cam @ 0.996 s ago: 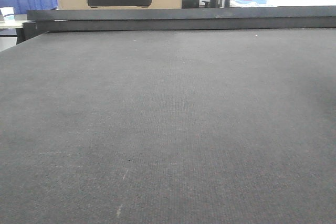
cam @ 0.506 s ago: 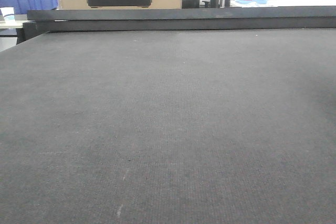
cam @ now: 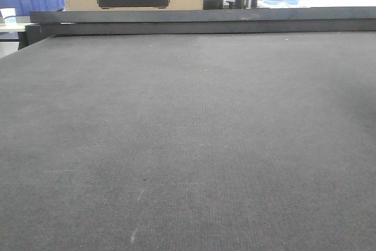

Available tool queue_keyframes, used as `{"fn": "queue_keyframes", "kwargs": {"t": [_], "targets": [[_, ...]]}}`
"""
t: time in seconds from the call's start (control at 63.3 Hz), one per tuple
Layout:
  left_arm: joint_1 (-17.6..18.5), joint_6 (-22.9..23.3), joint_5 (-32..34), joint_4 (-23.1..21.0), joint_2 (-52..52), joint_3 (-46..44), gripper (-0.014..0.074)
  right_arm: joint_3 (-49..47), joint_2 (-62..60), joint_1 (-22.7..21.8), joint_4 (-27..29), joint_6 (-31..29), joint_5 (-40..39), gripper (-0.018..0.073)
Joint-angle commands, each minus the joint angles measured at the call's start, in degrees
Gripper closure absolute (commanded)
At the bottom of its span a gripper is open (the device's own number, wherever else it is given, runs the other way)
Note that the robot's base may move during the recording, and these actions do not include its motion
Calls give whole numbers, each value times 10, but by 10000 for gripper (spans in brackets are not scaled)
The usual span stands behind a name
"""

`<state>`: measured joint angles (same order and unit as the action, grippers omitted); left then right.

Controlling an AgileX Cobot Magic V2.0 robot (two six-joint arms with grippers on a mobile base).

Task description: Place valve from conveyor to right shelf box

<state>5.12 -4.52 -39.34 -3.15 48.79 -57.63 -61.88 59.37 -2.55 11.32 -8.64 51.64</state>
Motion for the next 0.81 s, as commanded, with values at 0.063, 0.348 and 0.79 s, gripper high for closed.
{"fn": "queue_keyframes", "kwargs": {"t": [0.063,0.348,0.79], "targets": [[2,1,55,-3,-3,-3,708,-4,-7,0,-1,-5,-29,727],[2,1,59,-3,-3,-3,708,-4,-7,0,-1,-5,-31,727],[2,1,59,-3,-3,-3,708,-4,-7,0,-1,-5,-31,727]]}}
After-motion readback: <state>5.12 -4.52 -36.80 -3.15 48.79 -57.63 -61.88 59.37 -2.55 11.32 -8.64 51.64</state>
